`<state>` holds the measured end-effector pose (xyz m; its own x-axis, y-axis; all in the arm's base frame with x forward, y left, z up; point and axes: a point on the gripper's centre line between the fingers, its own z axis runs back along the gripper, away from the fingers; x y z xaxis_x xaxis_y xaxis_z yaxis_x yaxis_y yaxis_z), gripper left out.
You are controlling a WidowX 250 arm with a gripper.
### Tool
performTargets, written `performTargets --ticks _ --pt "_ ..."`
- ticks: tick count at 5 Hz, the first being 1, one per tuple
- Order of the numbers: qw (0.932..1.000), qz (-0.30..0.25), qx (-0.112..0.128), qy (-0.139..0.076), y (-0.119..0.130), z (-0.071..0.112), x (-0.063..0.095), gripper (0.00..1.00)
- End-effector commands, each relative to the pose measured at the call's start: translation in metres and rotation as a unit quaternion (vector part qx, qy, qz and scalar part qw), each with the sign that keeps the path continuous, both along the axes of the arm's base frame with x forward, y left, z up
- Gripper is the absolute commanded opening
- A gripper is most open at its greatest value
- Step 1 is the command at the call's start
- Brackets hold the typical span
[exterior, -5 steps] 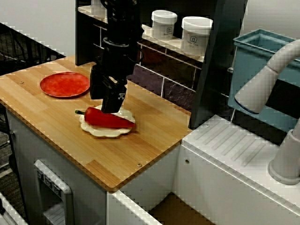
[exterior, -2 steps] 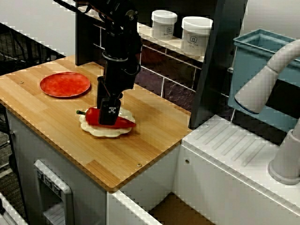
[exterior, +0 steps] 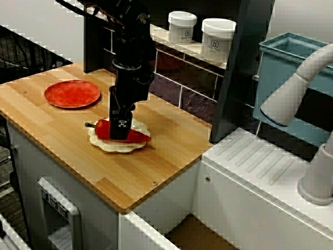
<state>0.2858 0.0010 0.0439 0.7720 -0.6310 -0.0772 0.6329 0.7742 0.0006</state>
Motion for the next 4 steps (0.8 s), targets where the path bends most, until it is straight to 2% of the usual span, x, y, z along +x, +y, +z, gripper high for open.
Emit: performTargets --ticks 1,3,4 --pt "0.9998 -0.005 0.016 -0.006 0.0105 0.0026 -0.011 1.0" --pt "0.9998 -0.006 0.021 -0.002 0.0105 -0.0042 -0.0136 1.0" --pt "0.9999 0.0 0.015 -0.004 0.0139 -0.0017 -0.0127 0.0"
